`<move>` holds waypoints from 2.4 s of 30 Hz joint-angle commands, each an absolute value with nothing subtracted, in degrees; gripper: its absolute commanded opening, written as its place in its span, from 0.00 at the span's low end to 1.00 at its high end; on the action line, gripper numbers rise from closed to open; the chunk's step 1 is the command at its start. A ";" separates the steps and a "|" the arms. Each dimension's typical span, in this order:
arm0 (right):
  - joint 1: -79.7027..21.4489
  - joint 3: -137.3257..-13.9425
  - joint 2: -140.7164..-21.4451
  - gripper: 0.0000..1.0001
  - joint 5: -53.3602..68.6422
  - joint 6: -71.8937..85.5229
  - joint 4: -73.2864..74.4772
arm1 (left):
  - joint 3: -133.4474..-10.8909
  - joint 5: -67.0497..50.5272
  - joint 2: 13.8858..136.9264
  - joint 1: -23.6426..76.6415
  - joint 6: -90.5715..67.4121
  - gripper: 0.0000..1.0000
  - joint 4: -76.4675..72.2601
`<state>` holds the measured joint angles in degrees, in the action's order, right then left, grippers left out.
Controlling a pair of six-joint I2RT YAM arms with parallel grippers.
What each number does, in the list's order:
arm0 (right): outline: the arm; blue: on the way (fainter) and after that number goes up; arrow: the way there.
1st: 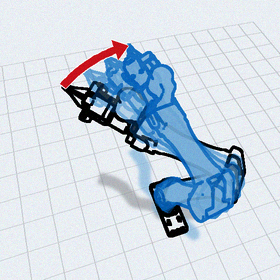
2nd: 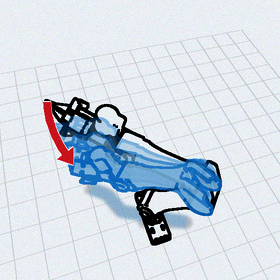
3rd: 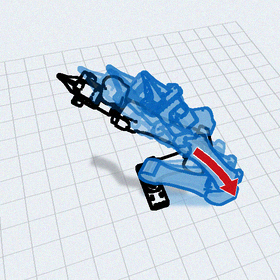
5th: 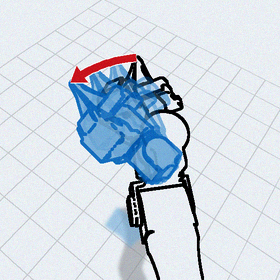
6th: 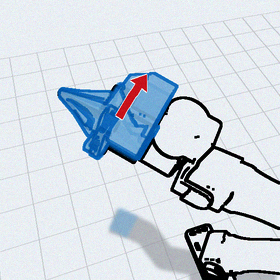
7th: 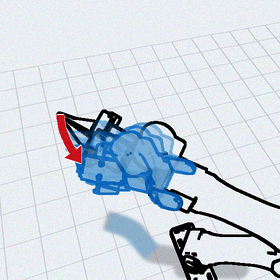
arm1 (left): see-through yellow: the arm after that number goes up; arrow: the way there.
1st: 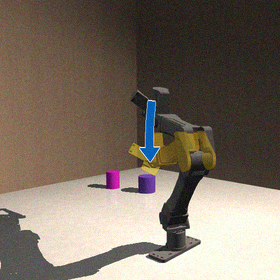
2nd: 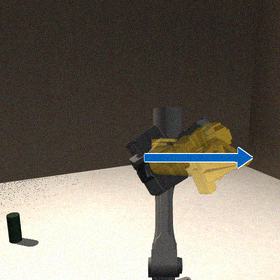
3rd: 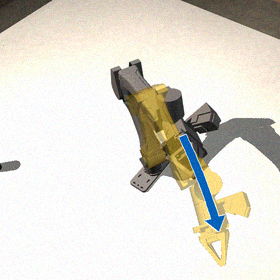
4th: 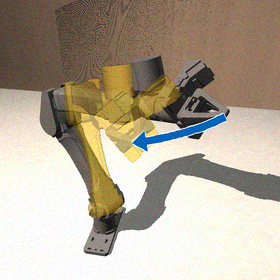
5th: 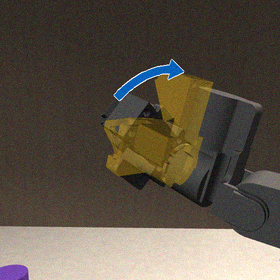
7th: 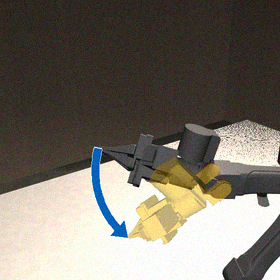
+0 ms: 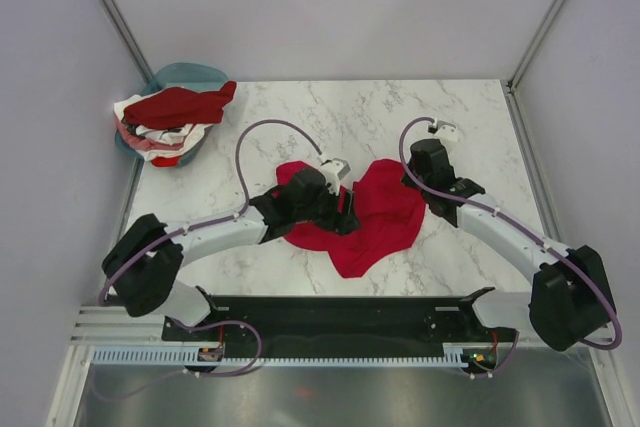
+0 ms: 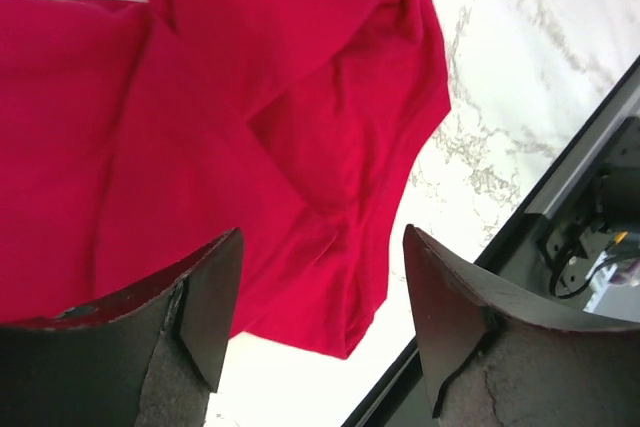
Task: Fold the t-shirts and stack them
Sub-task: Flatten the tshirt out
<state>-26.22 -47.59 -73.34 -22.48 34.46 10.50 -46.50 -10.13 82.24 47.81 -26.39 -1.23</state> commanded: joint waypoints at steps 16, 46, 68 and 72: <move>-26.37 -45.53 -68.47 0.00 -24.08 35.07 6.50 | -63.80 4.31 101.69 55.19 -24.34 0.56 16.52; -26.37 -45.26 -68.73 0.00 -24.52 34.89 6.59 | -68.47 5.36 104.76 58.80 -23.20 0.50 23.03; -25.05 -44.74 -68.38 0.00 -25.66 36.38 7.03 | -61.88 18.01 86.42 56.08 -25.13 0.02 22.59; -23.21 -44.12 -68.21 0.00 -24.70 37.44 7.21 | -53.91 16.79 75.43 48.01 -27.85 0.02 18.99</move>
<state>-24.69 -44.88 -69.17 -24.23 35.81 8.14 -58.11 13.56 82.02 53.15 -24.69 21.82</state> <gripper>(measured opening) 0.010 0.041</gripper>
